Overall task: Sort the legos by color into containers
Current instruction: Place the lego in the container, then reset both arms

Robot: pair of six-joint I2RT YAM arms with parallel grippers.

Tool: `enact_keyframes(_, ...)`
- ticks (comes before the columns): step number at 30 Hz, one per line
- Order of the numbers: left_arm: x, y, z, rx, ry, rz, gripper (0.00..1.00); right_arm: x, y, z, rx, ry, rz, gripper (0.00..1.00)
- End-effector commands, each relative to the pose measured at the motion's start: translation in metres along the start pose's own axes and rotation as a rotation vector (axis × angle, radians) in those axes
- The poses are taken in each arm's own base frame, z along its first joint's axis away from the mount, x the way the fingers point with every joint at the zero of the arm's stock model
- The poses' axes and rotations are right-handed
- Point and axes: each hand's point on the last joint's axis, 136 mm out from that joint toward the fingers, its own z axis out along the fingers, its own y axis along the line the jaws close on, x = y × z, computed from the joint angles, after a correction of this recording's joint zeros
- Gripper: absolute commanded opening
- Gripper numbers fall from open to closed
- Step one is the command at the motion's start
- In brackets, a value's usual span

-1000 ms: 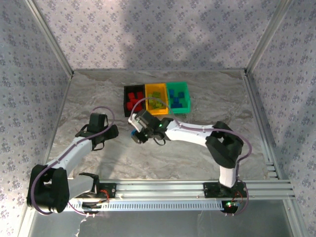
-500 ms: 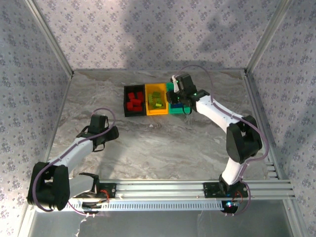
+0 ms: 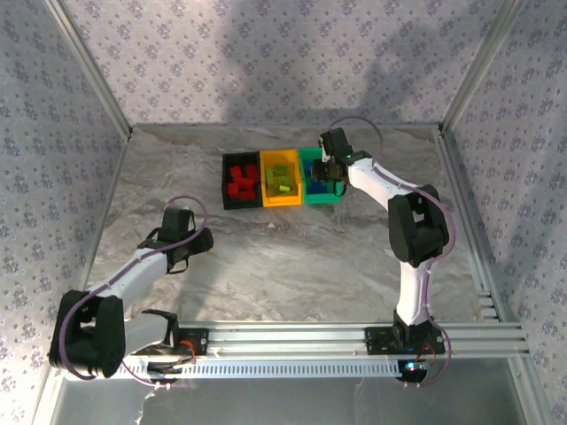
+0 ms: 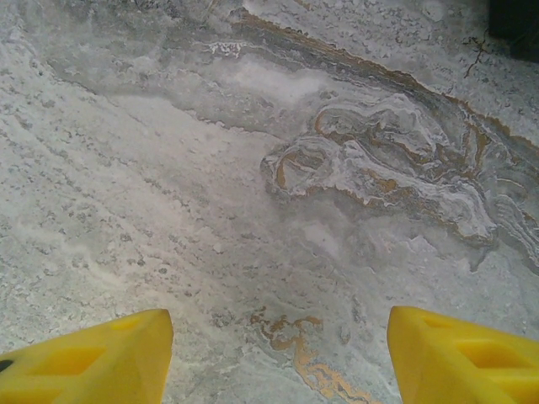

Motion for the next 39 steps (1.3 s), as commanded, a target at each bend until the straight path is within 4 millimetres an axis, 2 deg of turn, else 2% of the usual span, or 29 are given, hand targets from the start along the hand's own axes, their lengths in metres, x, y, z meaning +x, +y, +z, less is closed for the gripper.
enact_keyframes(1, -0.011, -0.003, -0.004, 0.015, -0.041, -0.014, 0.68, -0.005, -0.015, -0.001, 0.093, -0.002, -0.018, 0.36)
enact_keyframes(3, -0.011, -0.003, -0.004, 0.016, -0.043, -0.014, 0.68, -0.004, -0.015, -0.002, 0.092, 0.002, -0.025, 0.4)
enact_keyframes(7, -0.01, -0.003, -0.003, 0.019, -0.037, -0.012, 0.68, -0.006, -0.013, -0.012, 0.108, -0.014, -0.045, 0.56)
enact_keyframes(10, -0.011, -0.004, -0.004, 0.02, -0.042, -0.013, 0.68, -0.011, -0.011, -0.027, 0.1, -0.049, -0.04, 0.6)
enact_keyframes(16, -0.011, -0.004, -0.006, 0.023, -0.05, -0.013, 0.68, -0.017, -0.004, -0.073, 0.059, -0.154, -0.05, 0.64)
enact_keyframes(22, -0.018, -0.01, -0.013, 0.048, -0.061, 0.005, 0.68, -0.013, -0.002, -0.137, 0.09, -0.306, -0.137, 0.72)
enact_keyframes(24, -0.026, -0.012, -0.018, 0.05, -0.083, 0.014, 0.68, -0.003, -0.011, -0.156, 0.121, -0.349, -0.152, 0.75)
enact_keyframes(29, -0.05, -0.008, -0.035, 0.021, -0.197, 0.024, 0.68, 0.006, -0.029, -0.2, 0.14, -0.453, -0.135, 0.83)
enact_keyframes(34, -0.071, -0.006, -0.052, -0.012, -0.275, 0.057, 0.68, 0.017, -0.053, -0.224, 0.164, -0.478, -0.063, 0.92)
enact_keyframes(36, -0.079, -0.002, -0.058, -0.038, -0.311, 0.056, 0.75, 0.022, -0.068, -0.232, 0.211, -0.512, -0.011, 1.0)
enact_keyframes(39, -0.091, 0.004, -0.065, -0.076, -0.343, 0.046, 0.88, 0.027, -0.098, -0.238, 0.325, -0.549, 0.066, 1.0)
